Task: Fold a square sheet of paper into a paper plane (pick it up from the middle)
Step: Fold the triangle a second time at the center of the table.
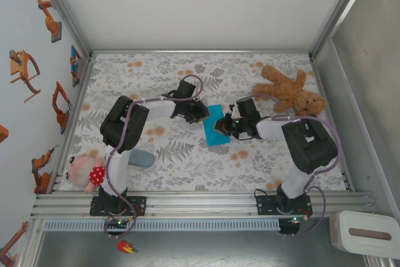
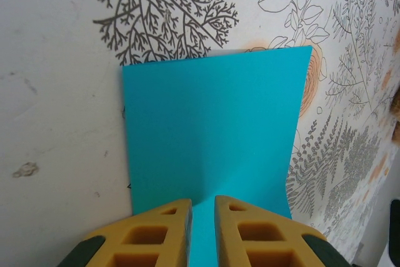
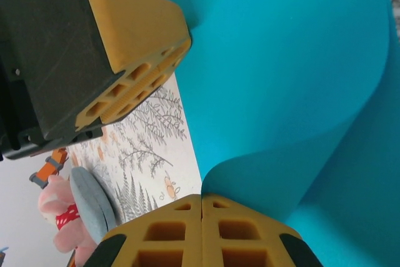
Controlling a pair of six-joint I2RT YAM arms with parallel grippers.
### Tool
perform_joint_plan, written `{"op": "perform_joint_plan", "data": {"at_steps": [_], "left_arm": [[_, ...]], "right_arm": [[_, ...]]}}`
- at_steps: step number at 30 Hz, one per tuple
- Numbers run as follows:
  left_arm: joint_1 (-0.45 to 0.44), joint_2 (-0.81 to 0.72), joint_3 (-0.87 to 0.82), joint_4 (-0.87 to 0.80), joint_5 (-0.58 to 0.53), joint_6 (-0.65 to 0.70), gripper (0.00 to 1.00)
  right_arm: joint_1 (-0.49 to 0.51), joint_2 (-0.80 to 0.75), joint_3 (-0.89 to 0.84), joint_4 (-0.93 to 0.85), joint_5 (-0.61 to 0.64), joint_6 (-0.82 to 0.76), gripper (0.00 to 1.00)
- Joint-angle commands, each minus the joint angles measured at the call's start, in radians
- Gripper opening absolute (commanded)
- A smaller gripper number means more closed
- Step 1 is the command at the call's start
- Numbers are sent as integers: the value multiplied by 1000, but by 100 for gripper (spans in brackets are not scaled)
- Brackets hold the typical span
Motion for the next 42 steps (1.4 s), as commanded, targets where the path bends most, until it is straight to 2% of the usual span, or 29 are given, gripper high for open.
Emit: {"op": "perform_joint_plan", "data": {"at_steps": [1, 42], "left_arm": [[-6, 45, 1, -80, -5, 17, 17], [-12, 51, 2, -81, 1, 12, 17]], "right_arm": [[7, 24, 28, 52, 48, 26, 0], [41, 102, 79, 4, 64, -11, 0]]}}
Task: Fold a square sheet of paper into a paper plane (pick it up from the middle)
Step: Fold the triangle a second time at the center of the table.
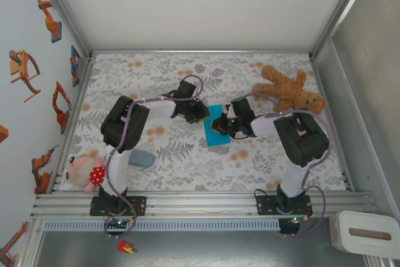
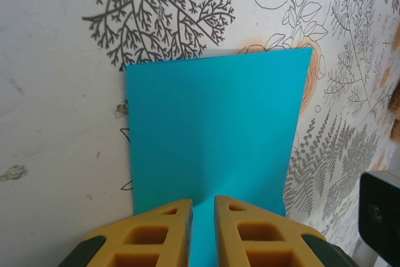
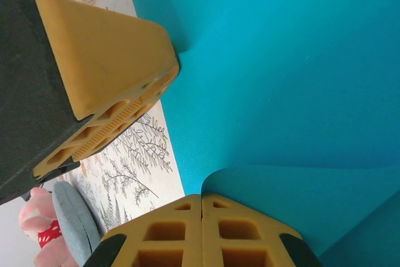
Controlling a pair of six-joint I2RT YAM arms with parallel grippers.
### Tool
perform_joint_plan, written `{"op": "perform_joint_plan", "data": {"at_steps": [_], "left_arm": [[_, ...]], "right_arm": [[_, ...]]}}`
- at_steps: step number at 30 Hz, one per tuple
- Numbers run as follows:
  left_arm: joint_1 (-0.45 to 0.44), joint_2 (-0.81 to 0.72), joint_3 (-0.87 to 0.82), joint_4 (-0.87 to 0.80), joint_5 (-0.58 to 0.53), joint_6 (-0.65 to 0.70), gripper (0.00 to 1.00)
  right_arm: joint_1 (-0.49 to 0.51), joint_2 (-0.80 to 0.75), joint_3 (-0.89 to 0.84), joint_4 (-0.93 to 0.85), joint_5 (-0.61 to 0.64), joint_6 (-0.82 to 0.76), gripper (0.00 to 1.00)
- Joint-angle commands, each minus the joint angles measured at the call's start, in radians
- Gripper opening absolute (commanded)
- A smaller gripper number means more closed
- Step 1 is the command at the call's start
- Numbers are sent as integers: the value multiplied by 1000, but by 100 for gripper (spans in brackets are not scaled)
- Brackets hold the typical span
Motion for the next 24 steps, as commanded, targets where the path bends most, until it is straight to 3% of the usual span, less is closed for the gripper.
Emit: {"op": "perform_joint_plan", "data": {"at_steps": [1, 24], "left_arm": [[-10, 46, -4, -81, -8, 11, 17], [-11, 36, -15, -81, -15, 11, 17]], "right_arm": [[10, 11, 26, -18, 27, -12, 0], [12, 19, 13, 17, 60, 20, 0]]}}
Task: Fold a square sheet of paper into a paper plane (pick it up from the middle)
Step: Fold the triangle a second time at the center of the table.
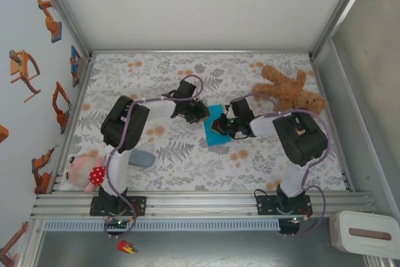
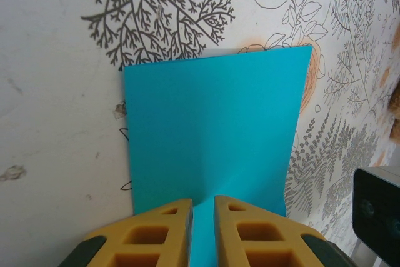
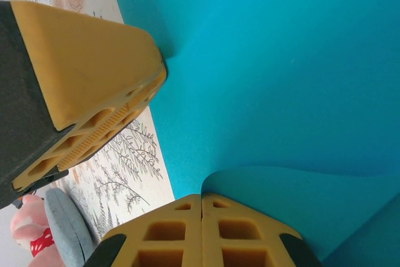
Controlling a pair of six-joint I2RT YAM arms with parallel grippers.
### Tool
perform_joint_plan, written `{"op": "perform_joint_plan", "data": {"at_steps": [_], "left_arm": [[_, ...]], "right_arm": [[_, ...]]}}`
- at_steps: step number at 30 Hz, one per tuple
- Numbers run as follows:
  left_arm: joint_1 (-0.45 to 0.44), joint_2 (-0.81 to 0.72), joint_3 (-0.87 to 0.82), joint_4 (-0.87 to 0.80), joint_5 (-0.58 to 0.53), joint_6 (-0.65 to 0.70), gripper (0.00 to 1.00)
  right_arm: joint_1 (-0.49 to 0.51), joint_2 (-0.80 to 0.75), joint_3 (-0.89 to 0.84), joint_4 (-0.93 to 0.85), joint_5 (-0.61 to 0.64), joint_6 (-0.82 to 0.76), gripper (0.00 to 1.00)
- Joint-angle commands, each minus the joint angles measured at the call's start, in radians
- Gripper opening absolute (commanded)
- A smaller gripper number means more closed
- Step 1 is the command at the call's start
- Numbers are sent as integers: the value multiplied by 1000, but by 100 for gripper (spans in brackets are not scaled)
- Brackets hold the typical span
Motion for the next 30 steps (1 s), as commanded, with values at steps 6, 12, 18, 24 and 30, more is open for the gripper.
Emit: {"op": "perform_joint_plan", "data": {"at_steps": [6, 12, 18, 24, 30], "left_arm": [[-11, 31, -22, -81, -18, 10, 16], [-10, 32, -22, -77, -17, 10, 16], [-10, 32, -22, -77, -17, 10, 17], [-10, 30, -19, -77, -15, 8, 16], [-6, 2, -6, -80, -10, 8, 17]], "right_arm": [[7, 8, 8, 27, 33, 18, 0], [7, 19, 8, 17, 32, 10, 0], [8, 29, 9, -1, 31, -5, 0], [7, 30, 11, -26, 40, -21, 0], [8, 38, 11, -45, 44, -23, 0]]}}
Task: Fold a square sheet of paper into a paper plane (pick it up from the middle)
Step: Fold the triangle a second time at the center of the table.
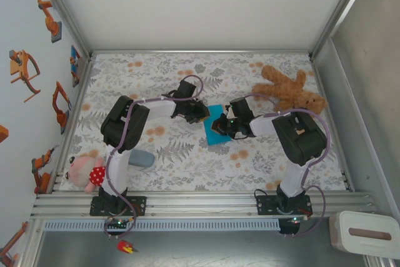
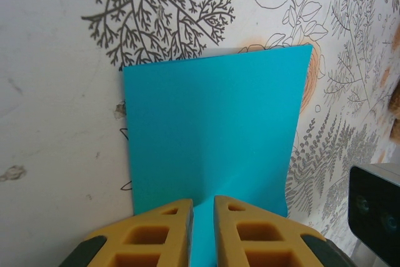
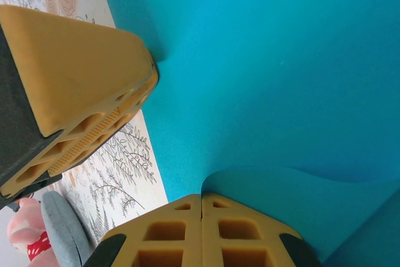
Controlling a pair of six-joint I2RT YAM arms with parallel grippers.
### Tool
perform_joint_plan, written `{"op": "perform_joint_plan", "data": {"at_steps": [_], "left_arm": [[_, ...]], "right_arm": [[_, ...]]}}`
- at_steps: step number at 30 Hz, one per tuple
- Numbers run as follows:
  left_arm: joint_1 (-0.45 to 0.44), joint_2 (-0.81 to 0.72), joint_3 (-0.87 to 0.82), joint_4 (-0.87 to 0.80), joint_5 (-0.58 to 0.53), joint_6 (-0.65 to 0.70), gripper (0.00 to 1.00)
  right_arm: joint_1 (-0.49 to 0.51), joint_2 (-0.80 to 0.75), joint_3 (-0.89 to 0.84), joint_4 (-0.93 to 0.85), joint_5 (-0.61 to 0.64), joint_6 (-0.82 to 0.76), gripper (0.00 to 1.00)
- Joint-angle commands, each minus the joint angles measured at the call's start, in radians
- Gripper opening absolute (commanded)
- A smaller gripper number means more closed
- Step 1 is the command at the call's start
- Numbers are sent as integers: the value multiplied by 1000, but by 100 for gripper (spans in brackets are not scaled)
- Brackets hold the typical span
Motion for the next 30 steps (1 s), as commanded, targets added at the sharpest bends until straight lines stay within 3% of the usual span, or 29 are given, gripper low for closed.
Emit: {"op": "perform_joint_plan", "data": {"at_steps": [1, 3, 9, 14, 23, 30], "left_arm": [[-5, -7, -3, -81, -10, 8, 18], [-1, -29, 7, -82, -10, 8, 18], [23, -107, -1, -81, -42, 7, 19], [44, -170, -44, -81, -80, 6, 19], [64, -257, -138, -61, -132, -12, 19], [55, -285, -205, 30, -107, -41, 19]], "right_arm": [[7, 32, 12, -49, 38, -24, 0], [7, 31, 10, -62, 41, -24, 1], [8, 36, 14, -87, 48, -26, 20], [7, 27, 17, -105, 55, -35, 30], [8, 19, 26, -147, 66, -69, 33], [8, 20, 26, -191, 101, -111, 36]]}}
